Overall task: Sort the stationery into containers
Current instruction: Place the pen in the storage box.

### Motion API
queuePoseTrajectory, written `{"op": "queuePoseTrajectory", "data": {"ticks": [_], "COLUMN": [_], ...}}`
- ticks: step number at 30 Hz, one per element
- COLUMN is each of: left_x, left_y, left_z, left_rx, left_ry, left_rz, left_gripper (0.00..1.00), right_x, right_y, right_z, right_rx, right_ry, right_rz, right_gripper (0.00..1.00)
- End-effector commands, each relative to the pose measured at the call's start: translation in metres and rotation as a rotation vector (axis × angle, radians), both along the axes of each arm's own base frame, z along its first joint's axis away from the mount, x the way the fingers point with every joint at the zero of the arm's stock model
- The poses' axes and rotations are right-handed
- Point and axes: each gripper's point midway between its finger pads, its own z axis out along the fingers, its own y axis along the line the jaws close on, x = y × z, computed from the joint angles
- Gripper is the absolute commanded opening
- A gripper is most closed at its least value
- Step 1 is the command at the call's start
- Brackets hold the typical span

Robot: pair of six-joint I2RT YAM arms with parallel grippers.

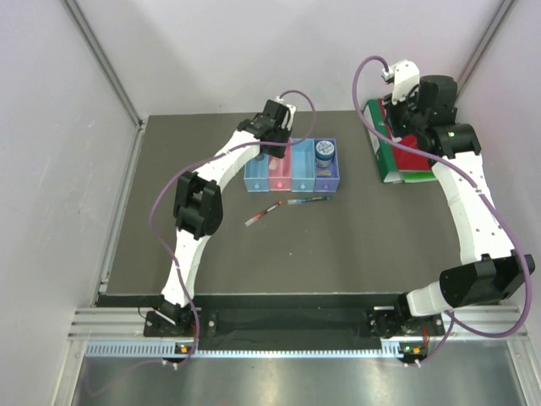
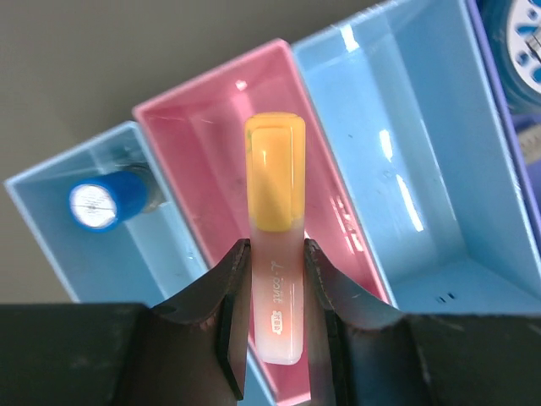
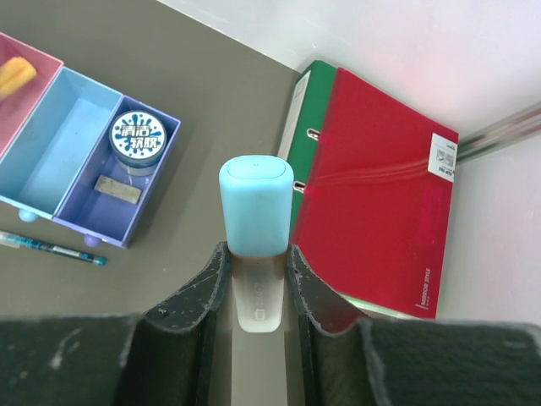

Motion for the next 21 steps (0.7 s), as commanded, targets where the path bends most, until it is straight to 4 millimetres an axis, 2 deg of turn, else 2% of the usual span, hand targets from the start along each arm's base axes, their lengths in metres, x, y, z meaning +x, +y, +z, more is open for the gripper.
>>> {"op": "queuePoseTrajectory", "data": {"ticks": [1, 5, 6, 7, 10, 16, 18, 21], "left_x": [0.022, 0.02, 0.021, 0.021, 0.02, 0.022, 0.022, 0.023], "left_y": [0.0, 0.001, 0.001, 0.001, 0.0, -0.001, -0.001, 0.0], "left_z": [0.023, 0.013, 0.013, 0.013, 0.01, 0.012, 0.012, 0.016], "left_rx": [-0.035, -0.022, -0.024, -0.021, -0.023, -0.03, -0.03, -0.037], "left_ry": [-0.087, -0.077, -0.082, -0.084, -0.081, -0.09, -0.092, -0.097], "left_rz": [0.028, 0.01, 0.007, 0.006, -0.007, -0.012, -0.015, -0.013], "left_gripper": [0.0, 0.01, 0.07, 0.22, 0.36, 0.42, 0.48, 0.49], "right_x": [-0.007, -0.008, -0.008, -0.007, -0.007, -0.006, -0.006, -0.006], "right_y": [0.004, 0.008, 0.009, 0.009, 0.01, 0.011, 0.012, 0.013], "right_z": [0.026, 0.026, 0.026, 0.028, 0.029, 0.029, 0.029, 0.033], "right_rx": [0.043, 0.053, 0.056, 0.056, 0.058, 0.067, 0.066, 0.071], "right_ry": [-0.077, -0.072, -0.073, -0.076, -0.077, -0.076, -0.076, -0.081], "right_rz": [0.009, 0.023, 0.03, 0.03, 0.031, 0.032, 0.034, 0.041], "right_gripper": [0.09, 0.09, 0.09, 0.09, 0.09, 0.09, 0.09, 0.08]}}
